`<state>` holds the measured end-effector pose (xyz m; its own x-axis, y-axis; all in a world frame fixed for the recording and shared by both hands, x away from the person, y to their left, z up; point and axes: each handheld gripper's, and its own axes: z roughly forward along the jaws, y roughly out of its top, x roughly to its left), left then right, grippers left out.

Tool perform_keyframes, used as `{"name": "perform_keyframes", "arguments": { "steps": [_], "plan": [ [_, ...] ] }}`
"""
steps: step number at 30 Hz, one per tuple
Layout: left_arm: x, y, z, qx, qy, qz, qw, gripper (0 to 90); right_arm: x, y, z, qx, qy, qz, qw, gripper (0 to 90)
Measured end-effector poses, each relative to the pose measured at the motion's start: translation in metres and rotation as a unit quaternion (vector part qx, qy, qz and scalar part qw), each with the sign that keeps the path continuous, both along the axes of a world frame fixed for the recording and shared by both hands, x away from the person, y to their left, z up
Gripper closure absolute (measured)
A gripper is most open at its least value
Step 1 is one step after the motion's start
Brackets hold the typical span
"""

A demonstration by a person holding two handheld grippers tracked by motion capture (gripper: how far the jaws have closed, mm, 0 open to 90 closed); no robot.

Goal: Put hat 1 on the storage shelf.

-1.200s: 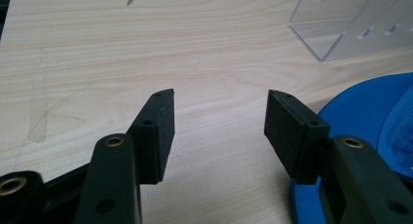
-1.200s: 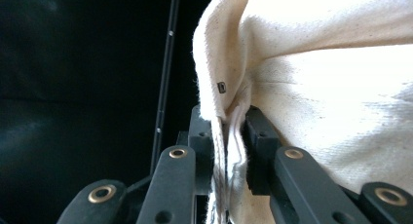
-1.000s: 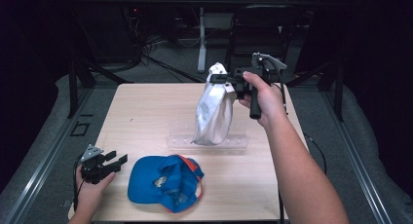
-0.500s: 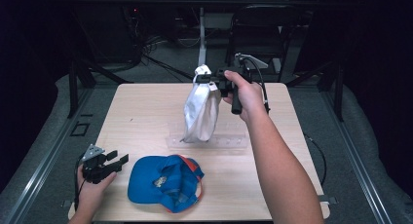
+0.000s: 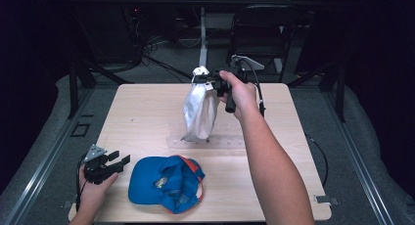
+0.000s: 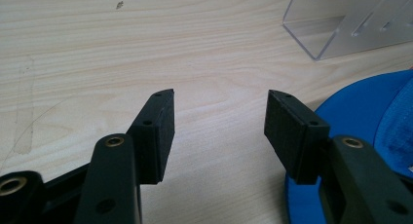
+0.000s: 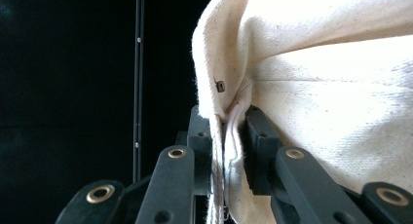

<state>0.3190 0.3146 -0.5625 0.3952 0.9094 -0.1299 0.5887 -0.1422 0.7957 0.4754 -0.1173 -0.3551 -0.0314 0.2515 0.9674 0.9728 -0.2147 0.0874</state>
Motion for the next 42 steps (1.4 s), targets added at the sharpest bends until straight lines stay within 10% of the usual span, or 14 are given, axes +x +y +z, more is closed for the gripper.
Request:
{"name": "perform_keyframes", "arguments": {
  "steps": [14, 24, 35, 42],
  "plan": [
    [-0.003, -0.008, 0.005, 0.000, -0.013, -0.014, 0.9998, 45.4, 0.001, 0.020, -0.003, 0.005, -0.003, 0.023, 0.9997, 76.8],
    [-0.010, -0.042, 0.032, 0.000, -0.054, -0.067, 0.9963, 45.4, 0.000, -0.004, 0.002, -0.028, -0.001, 0.026, 0.9993, 77.4],
    [0.002, -0.116, 0.063, 0.019, -0.090, -0.160, 0.9829, 44.7, 0.003, -0.006, 0.002, -0.028, 0.000, 0.028, 0.9992, 76.4],
    [0.009, -0.150, 0.066, 0.036, -0.101, -0.173, 0.9791, 44.4, 0.002, -0.002, 0.000, -0.021, -0.004, 0.026, 0.9994, 76.0]
  ]
}}
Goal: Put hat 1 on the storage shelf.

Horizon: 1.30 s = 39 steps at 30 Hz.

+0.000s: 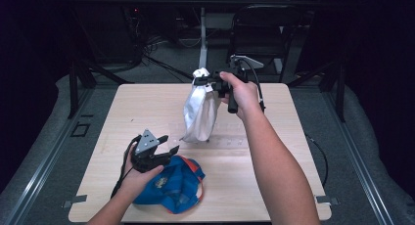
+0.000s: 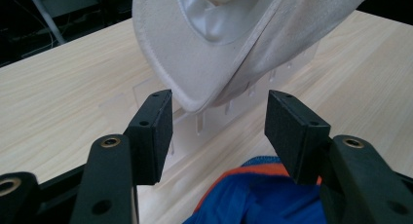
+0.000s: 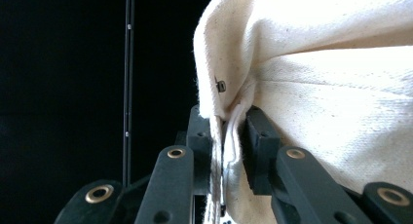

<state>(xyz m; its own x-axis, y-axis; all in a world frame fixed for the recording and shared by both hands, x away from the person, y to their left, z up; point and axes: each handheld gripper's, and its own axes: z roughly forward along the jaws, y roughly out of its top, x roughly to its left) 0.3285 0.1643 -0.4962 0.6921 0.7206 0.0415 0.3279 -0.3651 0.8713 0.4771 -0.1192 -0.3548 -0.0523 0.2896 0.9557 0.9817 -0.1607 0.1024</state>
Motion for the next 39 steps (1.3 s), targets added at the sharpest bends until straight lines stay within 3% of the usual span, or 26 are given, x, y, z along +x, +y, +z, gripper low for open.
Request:
{"name": "perform_keyframes", "arguments": {
  "steps": [8, 12, 13, 16, 20, 27, 33, 39],
  "plan": [
    [0.007, -0.020, 0.002, 0.019, -0.010, 0.001, 0.9998, 47.7, -0.001, 0.000, -0.001, 0.004, -0.002, -0.004, 1.0000, 75.6],
    [0.009, -0.025, 0.001, 0.021, -0.004, 0.004, 0.9998, 62.1, -0.002, 0.002, -0.001, 0.003, -0.003, -0.006, 1.0000, 75.5],
    [0.011, -0.027, 0.000, 0.033, 0.001, 0.008, 0.9994, 67.1, -0.003, 0.003, -0.001, 0.005, -0.006, -0.010, 0.9999, 75.5],
    [0.012, -0.028, 0.000, 0.041, -0.003, 0.012, 0.9991, 76.7, -0.004, 0.004, -0.001, 0.003, -0.006, -0.007, 1.0000, 75.5],
    [0.014, -0.025, 0.000, 0.041, -0.006, 0.011, 0.9991, 79.8, -0.006, 0.005, -0.002, 0.007, -0.008, -0.003, 0.9999, 75.5],
    [0.015, -0.020, -0.001, 0.011, -0.001, 0.015, 0.9998, 82.6, -0.011, 0.008, -0.006, 0.013, -0.010, 0.005, 0.9999, 76.0],
    [0.011, -0.020, -0.007, -0.001, -0.004, 0.017, 0.9999, 83.8, -0.012, 0.008, -0.012, 0.007, -0.008, 0.010, 0.9999, 76.0],
    [0.008, -0.017, -0.014, 0.006, -0.011, 0.019, 0.9997, 85.1, -0.017, 0.005, -0.019, -0.005, -0.008, 0.008, 0.9999, 74.5]
  ]
}}
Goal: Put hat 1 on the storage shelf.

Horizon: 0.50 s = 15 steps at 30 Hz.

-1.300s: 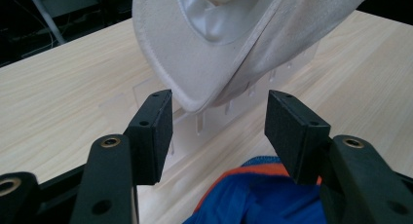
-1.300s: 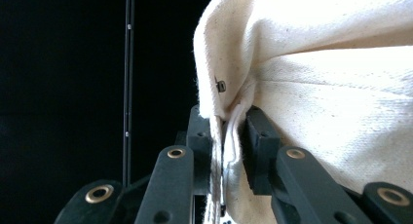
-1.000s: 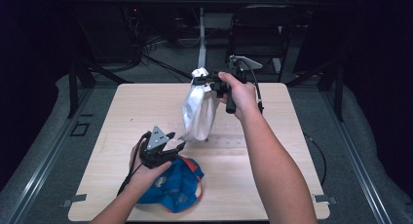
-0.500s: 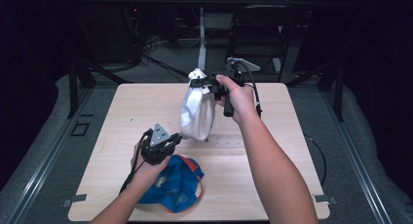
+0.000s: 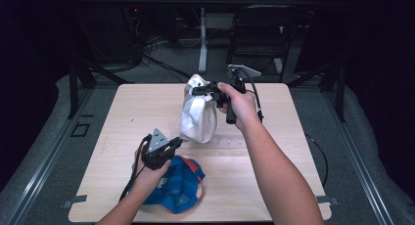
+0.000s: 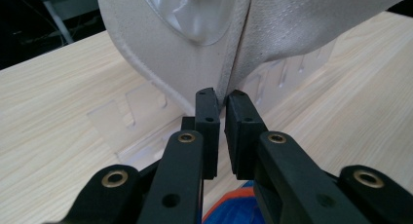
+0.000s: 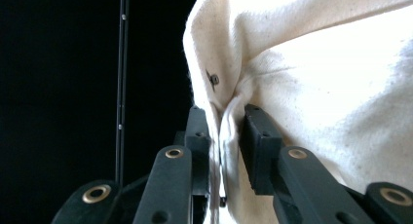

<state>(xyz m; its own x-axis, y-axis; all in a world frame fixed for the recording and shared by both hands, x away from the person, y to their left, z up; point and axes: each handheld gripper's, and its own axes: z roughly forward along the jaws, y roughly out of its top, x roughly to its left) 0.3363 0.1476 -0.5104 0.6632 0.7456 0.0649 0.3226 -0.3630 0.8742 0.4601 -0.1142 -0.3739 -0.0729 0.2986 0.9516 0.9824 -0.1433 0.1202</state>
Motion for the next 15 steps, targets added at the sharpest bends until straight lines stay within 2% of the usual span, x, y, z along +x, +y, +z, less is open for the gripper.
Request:
{"name": "perform_keyframes", "arguments": {
  "steps": [3, 4, 6, 8, 9, 12, 13, 14, 15],
  "plan": [
    [-0.001, 0.005, -0.003, 0.002, 0.000, 0.004, 1.0000, 85.6, -0.003, -0.001, -0.001, -0.008, -0.004, 0.001, 1.0000, 73.5],
    [-0.001, 0.008, -0.004, 0.002, 0.002, 0.006, 1.0000, 85.8, -0.006, -0.002, -0.001, -0.025, -0.010, 0.003, 0.9996, 71.9],
    [-0.002, 0.008, -0.005, 0.004, 0.000, 0.007, 1.0000, 85.8, -0.006, -0.001, -0.001, -0.027, -0.011, 0.001, 0.9996, 71.2],
    [-0.003, 0.007, -0.007, 0.018, -0.004, 0.002, 0.9998, 86.0, -0.011, -0.001, 0.001, -0.030, -0.018, 0.008, 0.9994, 67.7],
    [-0.003, 0.007, -0.007, 0.018, -0.004, 0.002, 0.9998, 86.0, -0.011, -0.001, 0.001, -0.030, -0.018, 0.008, 0.9994, 67.7],
    [-0.003, 0.007, -0.007, 0.026, -0.006, -0.002, 0.9996, 86.1, -0.017, -0.004, 0.007, -0.029, -0.038, 0.004, 0.9989, 61.6],
    [-0.003, 0.007, -0.007, 0.026, -0.006, -0.002, 0.9996, 86.1, -0.017, -0.004, 0.007, -0.029, -0.038, 0.004, 0.9989, 61.6],
    [-0.003, 0.006, -0.007, 0.038, -0.008, -0.005, 0.9992, 86.2, -0.021, -0.010, 0.011, -0.039, -0.057, 0.004, 0.9976, 59.7],
    [-0.003, 0.005, -0.007, 0.043, -0.009, -0.005, 0.9990, 86.2, -0.022, -0.012, 0.012, -0.043, -0.064, 0.007, 0.9970, 59.5]
  ]
}}
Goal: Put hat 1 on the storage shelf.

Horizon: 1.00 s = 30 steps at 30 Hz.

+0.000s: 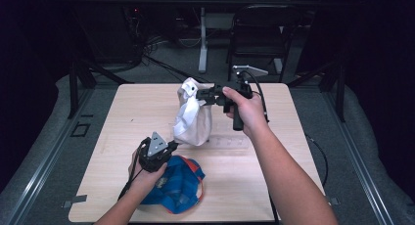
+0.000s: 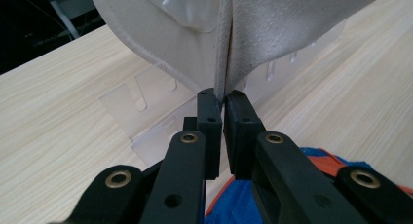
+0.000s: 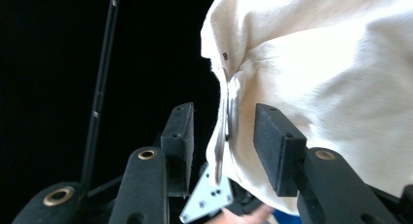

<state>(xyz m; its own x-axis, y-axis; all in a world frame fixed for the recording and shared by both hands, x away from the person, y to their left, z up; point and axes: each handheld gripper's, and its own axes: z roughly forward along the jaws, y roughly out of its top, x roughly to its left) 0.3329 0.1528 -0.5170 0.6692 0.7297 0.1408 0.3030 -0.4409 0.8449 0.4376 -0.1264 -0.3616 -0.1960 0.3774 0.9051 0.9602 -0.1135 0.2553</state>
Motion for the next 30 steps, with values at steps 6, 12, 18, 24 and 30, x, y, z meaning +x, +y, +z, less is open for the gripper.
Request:
{"name": "perform_keyframes", "arguments": {
  "steps": [6, 12, 18, 24, 30],
  "plan": [
    [0.001, 0.003, 0.001, 0.010, 0.008, -0.003, 0.9999, 86.2, -0.017, -0.022, 0.010, -0.046, -0.055, -0.012, 0.9973, 57.4],
    [0.002, 0.005, -0.001, 0.015, 0.023, -0.007, 0.9996, 86.3, -0.049, -0.057, 0.002, -0.093, -0.115, -0.034, 0.9884, 53.0],
    [0.004, 0.005, 0.000, 0.021, 0.033, -0.012, 0.9992, 86.4, -0.076, -0.087, -0.018, -0.101, -0.133, -0.057, 0.9842, 51.8],
    [0.010, 0.007, -0.002, 0.014, 0.046, -0.014, 0.9987, 86.3, -0.097, -0.106, -0.044, -0.126, -0.150, -0.076, 0.9776, 50.3],
    [0.014, 0.011, -0.005, 0.007, 0.061, -0.019, 0.9979, 86.3, -0.112, -0.111, -0.072, -0.164, -0.166, -0.077, 0.9692, 50.7]
  ]
}}
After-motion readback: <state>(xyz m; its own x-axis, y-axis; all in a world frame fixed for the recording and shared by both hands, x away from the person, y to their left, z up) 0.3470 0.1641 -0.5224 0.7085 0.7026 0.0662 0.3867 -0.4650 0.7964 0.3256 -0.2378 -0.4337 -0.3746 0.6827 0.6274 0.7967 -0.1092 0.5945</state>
